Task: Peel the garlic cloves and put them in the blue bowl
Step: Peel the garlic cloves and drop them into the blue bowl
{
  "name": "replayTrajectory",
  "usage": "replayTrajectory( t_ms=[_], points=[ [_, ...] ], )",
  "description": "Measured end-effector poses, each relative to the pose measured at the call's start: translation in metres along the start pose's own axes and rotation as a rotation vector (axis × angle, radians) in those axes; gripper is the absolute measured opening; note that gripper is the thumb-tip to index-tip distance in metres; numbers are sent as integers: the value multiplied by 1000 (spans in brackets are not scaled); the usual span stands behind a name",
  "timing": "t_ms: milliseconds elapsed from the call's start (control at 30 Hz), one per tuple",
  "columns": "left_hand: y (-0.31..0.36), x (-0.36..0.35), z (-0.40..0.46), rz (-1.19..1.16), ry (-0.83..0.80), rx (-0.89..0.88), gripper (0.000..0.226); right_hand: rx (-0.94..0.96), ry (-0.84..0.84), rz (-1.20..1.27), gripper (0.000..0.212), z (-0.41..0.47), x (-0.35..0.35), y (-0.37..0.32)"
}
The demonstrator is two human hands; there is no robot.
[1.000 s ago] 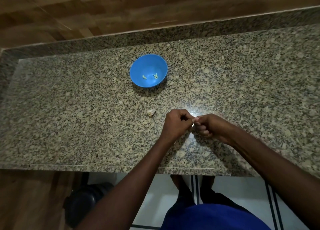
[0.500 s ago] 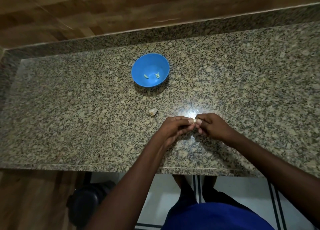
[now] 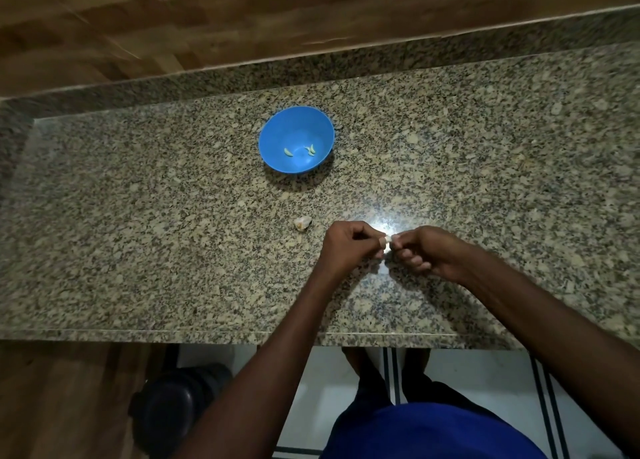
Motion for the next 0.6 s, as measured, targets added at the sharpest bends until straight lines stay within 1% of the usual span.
replayTrajectory(
  t_ms=[133, 200, 267, 333, 433, 600],
  points=[
    [-21, -1, -3, -316, -15, 261, 13, 335, 164, -670, 33, -11, -2, -25],
    [-27, -2, -4, -404, -37, 320, 15, 440, 214, -887, 31, -11, -5, -33],
    [-30, -3, -4, -429, -37, 341, 10, 472, 284, -1047, 27, -8, -3, -34],
    [-32, -1, -4, -398, -6, 338, 4, 473, 375, -1123, 24, -6, 2, -32],
    [-34, -1, -2, -335, 28, 318, 2, 446, 468, -1137, 21, -4, 8, -30],
    [-39, -2, -1, -314, 75, 307, 4, 416, 535, -1054, 17, -4, 14, -30]
  ],
)
Point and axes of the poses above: each hand's wrist, its own z-axis towards the middle knuckle, its own x-axis out of the back of the hand, y = z × x, the point moved 8 cm from there along z, towards the middle knuckle, and after that the axes turned 5 degrees about -y, right-handed, at the moved point
